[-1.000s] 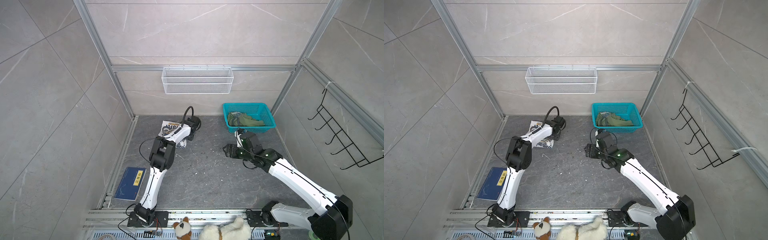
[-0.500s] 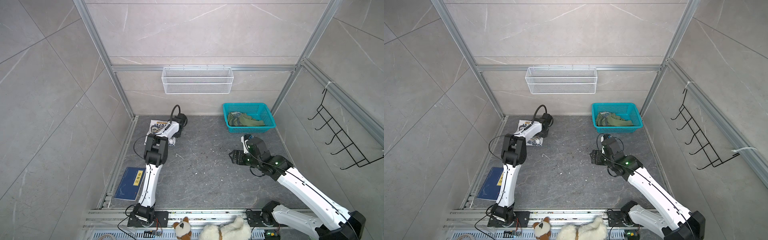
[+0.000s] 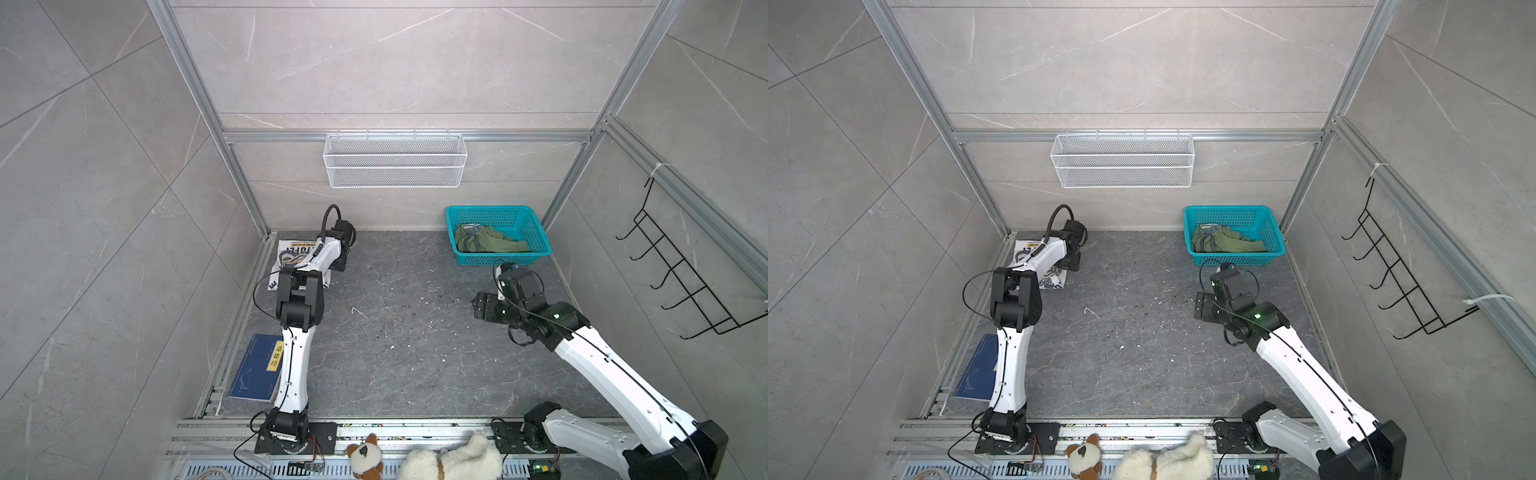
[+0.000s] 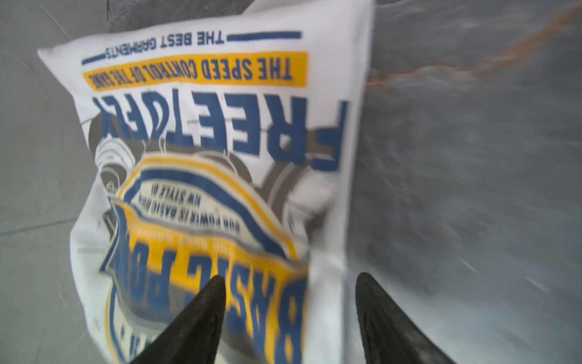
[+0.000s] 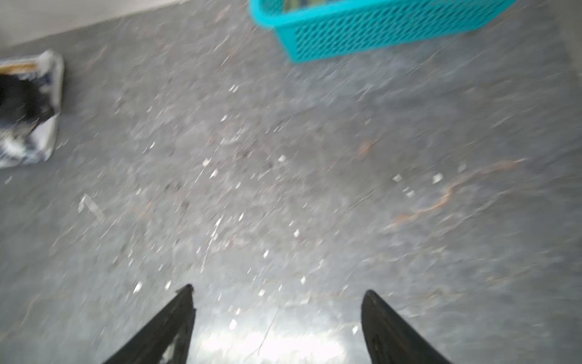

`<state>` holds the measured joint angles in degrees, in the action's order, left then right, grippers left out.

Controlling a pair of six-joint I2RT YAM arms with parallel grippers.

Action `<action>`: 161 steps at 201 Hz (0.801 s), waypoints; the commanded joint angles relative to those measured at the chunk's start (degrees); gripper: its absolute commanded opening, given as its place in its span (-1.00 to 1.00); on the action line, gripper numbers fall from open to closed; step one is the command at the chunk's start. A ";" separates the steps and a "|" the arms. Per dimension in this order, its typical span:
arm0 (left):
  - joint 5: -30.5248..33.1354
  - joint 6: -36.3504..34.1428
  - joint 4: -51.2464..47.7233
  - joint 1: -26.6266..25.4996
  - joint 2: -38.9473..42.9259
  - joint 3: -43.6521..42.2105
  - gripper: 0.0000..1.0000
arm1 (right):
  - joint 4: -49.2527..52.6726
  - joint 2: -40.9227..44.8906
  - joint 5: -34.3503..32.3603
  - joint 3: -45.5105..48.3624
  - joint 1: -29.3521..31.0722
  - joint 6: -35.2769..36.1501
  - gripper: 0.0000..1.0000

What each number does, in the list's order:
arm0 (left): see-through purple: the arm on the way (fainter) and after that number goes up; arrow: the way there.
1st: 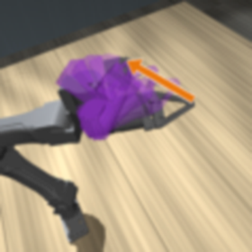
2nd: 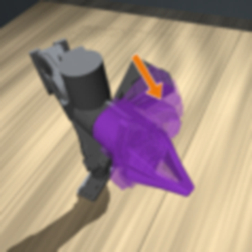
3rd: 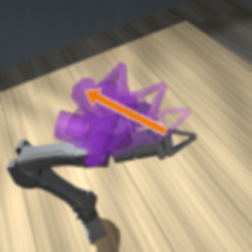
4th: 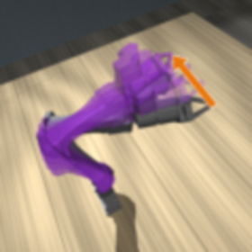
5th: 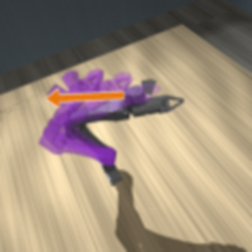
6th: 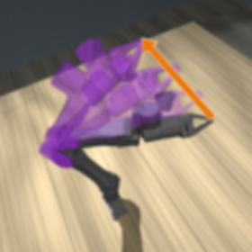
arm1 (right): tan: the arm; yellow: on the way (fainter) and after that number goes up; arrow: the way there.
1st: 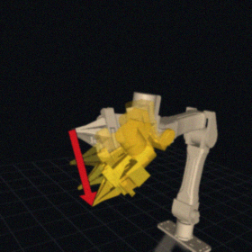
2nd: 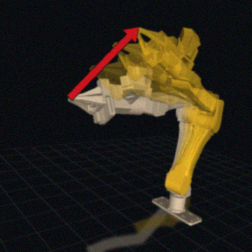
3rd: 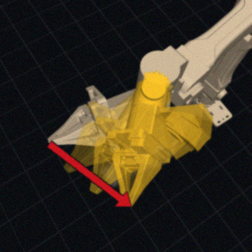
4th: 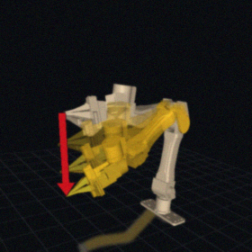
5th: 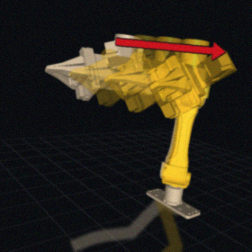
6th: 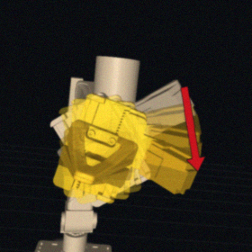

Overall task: Fold and stack the tank tops
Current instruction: 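Place the tank top by the book with left gripper while right reaches into basket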

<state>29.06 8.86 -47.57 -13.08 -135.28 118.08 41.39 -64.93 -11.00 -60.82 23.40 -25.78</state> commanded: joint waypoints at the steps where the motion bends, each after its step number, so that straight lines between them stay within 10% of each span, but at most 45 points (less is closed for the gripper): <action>1: -8.09 8.44 -3.06 -1.03 15.65 -3.70 0.42 | -3.74 -7.35 -5.09 -5.99 -2.73 3.66 0.70; 78: -28.51 14.68 26.75 -1.95 54.62 -52.68 0.58 | -10.39 -40.01 -14.33 -30.67 -9.71 9.89 0.73; 161: -29.66 16.33 38.10 -1.28 73.94 -72.40 0.71 | -22.82 -54.91 -20.02 -39.44 -12.47 20.12 0.88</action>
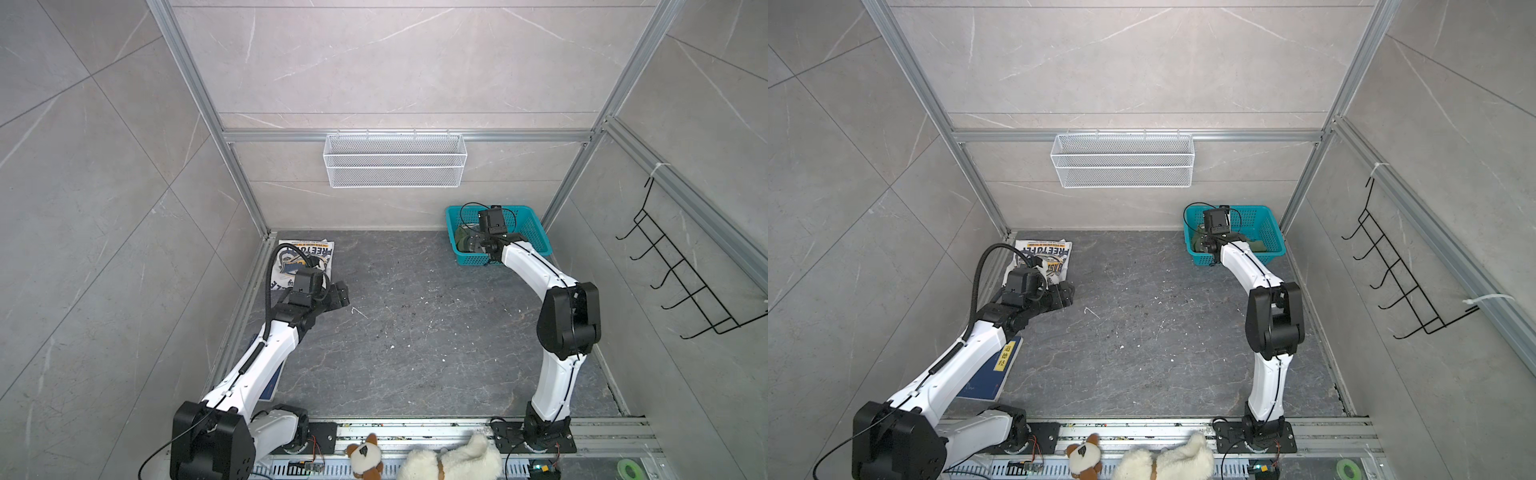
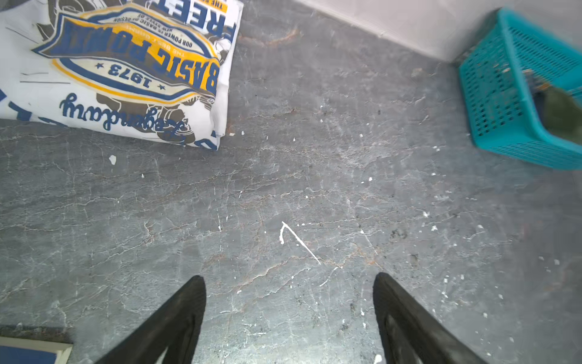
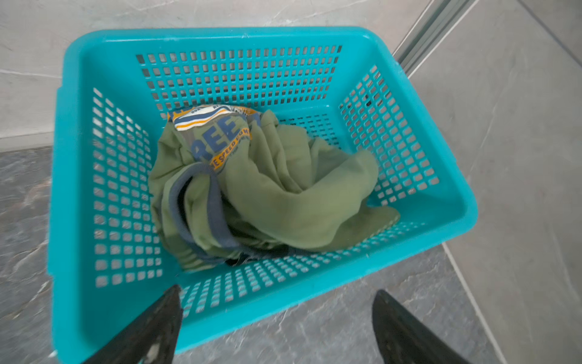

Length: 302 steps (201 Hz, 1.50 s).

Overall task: Fold and stack the tank tops
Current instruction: 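Place the tank top by the book with left gripper while right reaches into basket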

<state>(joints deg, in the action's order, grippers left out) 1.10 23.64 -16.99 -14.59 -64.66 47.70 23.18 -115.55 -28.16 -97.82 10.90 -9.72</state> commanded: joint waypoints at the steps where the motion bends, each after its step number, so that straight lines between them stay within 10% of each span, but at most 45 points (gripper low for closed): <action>1: -1.71 1.61 7.60 0.25 3.40 -2.10 0.71 | -4.93 -4.40 -2.82 -2.32 0.02 4.11 0.88; 87: -1.59 2.93 8.52 0.17 4.83 -5.60 0.71 | 6.76 -24.16 -0.64 -25.73 -4.25 5.37 0.86; 153: -0.75 2.68 7.94 0.25 4.32 -5.86 0.71 | 24.51 -39.19 4.64 -53.16 -5.27 3.78 0.40; 208: -0.75 2.34 7.49 0.19 5.15 -6.83 0.70 | 19.53 -32.67 5.05 -44.56 -3.93 0.39 -0.60; 302: -1.82 2.15 5.85 0.15 7.15 -8.15 0.70 | 3.44 -13.99 -14.61 -23.03 3.84 1.05 -0.97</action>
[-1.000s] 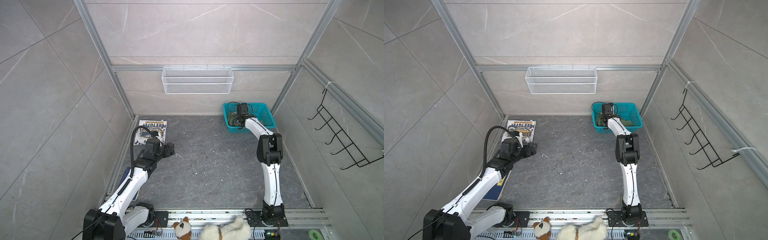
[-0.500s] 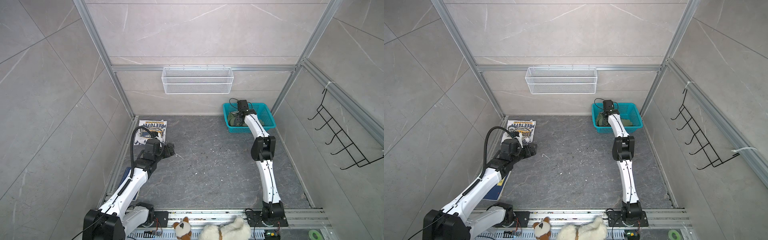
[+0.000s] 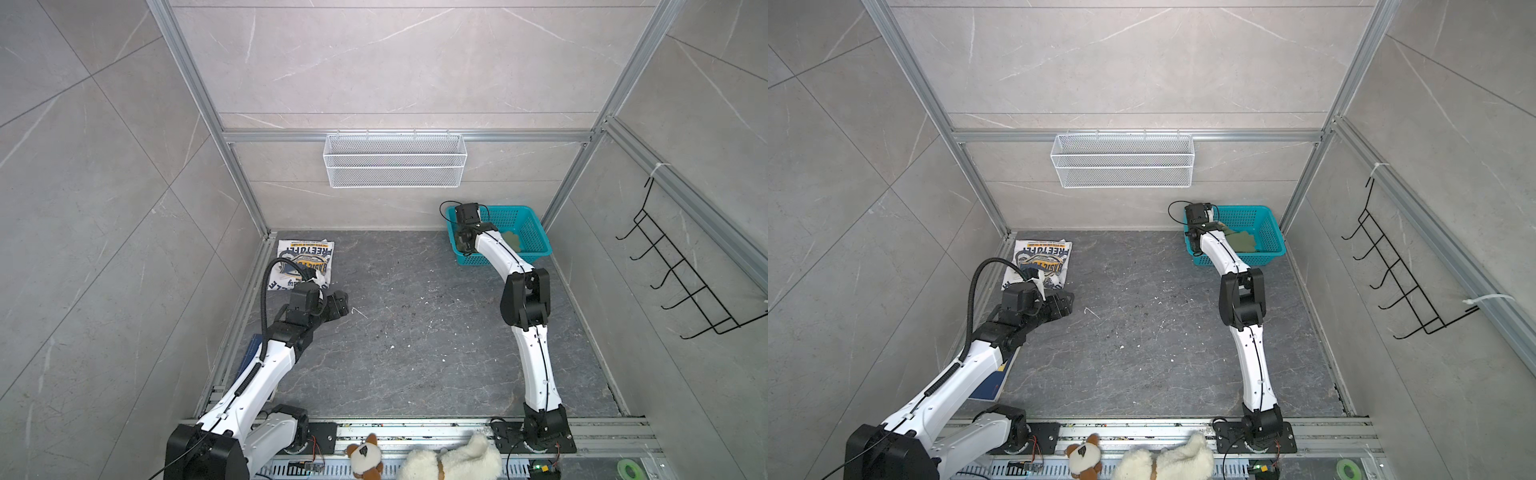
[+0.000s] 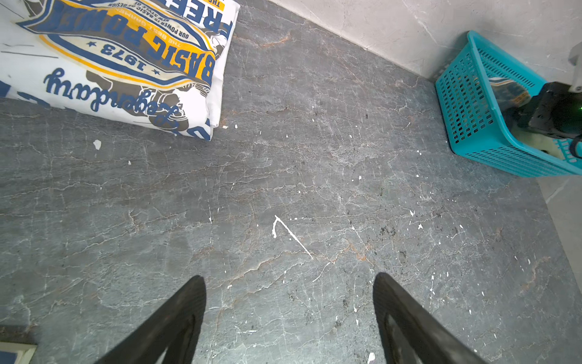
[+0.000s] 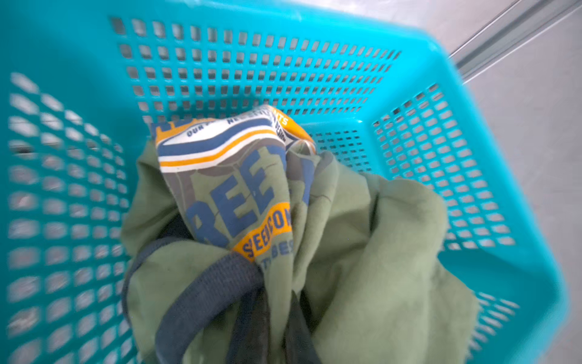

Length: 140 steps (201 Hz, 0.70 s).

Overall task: Fold and stack the tank tops
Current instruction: 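Place the tank top by the book with left gripper while right reaches into basket, then grasp the green tank top in the basket with the right gripper and pull it out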

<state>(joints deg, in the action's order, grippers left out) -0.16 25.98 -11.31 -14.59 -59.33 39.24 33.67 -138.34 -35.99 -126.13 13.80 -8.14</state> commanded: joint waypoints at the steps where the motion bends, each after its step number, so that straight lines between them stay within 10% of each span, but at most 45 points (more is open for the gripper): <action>1: -0.63 -0.16 0.11 0.12 1.88 0.26 0.70 | -7.31 9.06 -6.93 5.54 0.95 -0.50 -0.97; 140: -3.88 1.60 -1.32 0.18 7.44 -2.19 0.71 | -27.88 30.05 -17.70 33.39 9.42 4.38 -1.00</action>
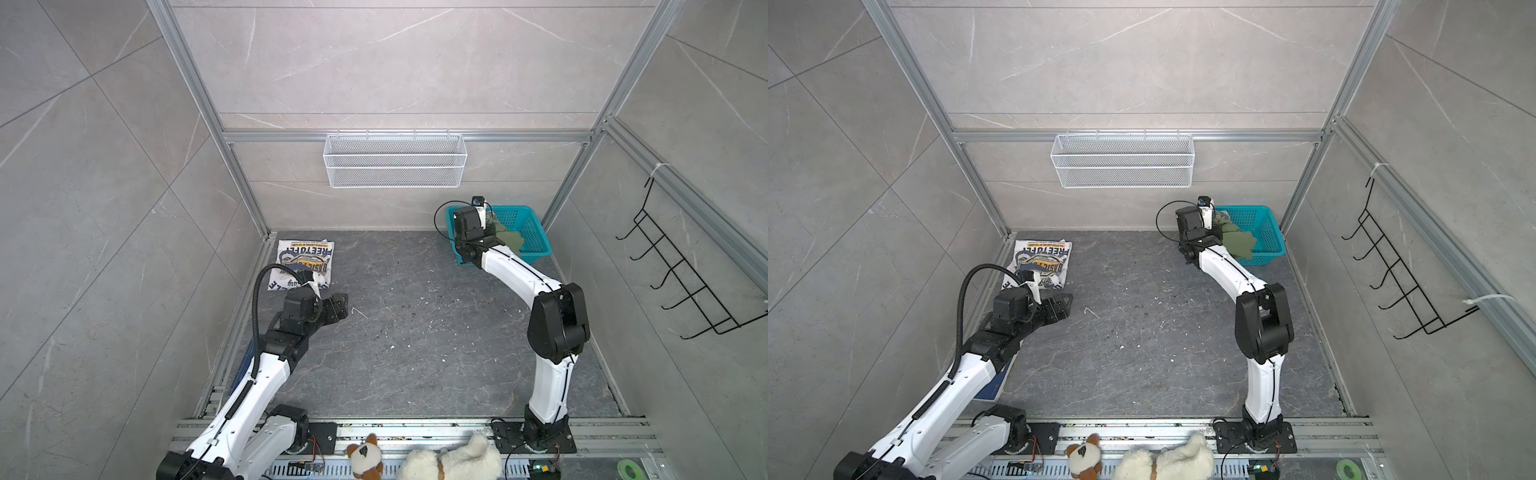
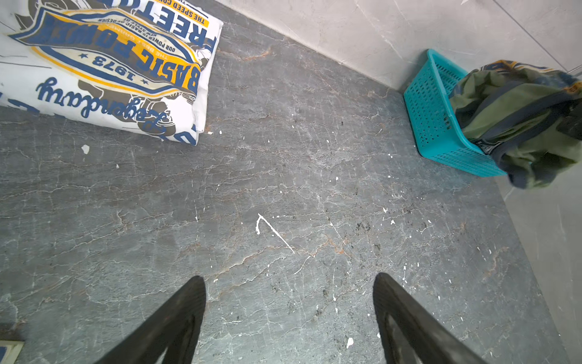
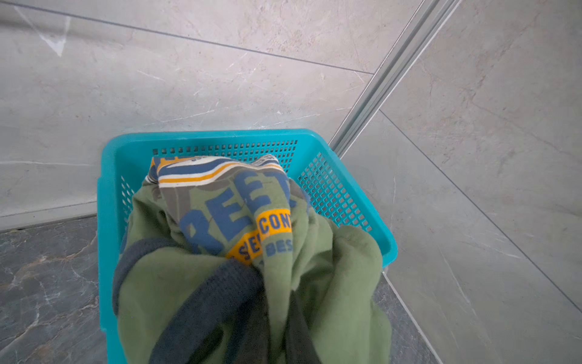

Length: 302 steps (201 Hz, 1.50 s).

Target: Fold and stack the tank tops

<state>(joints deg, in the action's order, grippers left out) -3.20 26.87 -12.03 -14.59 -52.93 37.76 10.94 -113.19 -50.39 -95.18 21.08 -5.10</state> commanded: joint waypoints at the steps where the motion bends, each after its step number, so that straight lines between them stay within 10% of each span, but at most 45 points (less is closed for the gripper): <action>1: -0.80 0.72 -0.57 0.18 1.10 -0.73 0.71 | -5.27 4.99 -3.31 2.62 2.22 1.34 -1.00; 106: -4.52 2.46 -0.52 0.16 2.32 -1.02 0.71 | 2.28 22.09 -3.59 -5.22 20.06 8.31 -1.00; 152: -5.78 3.26 -1.84 0.17 5.45 -1.54 0.71 | 22.14 25.90 14.34 -7.49 24.36 -4.99 -0.93; 190: -5.60 4.79 -5.11 0.12 6.21 -2.06 0.71 | 22.67 28.39 27.69 11.43 26.71 -15.19 0.17; 216: -8.83 6.69 -7.14 -0.26 1.58 -1.61 0.70 | 23.94 28.17 29.01 21.32 26.65 -19.96 0.45; 242: -5.95 6.65 -9.67 -9.49 -5.04 1.93 0.70 | 27.07 31.81 23.43 27.43 24.66 -22.64 0.54; 302: 7.50 10.75 -11.27 -29.57 -26.16 16.14 0.64 | 22.57 38.68 41.01 39.33 8.90 -27.33 0.51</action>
<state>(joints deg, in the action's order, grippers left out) -3.25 34.96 -22.81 -40.34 -72.93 47.37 35.79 -75.40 -17.91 -59.59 34.46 -28.45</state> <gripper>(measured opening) 0.829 0.766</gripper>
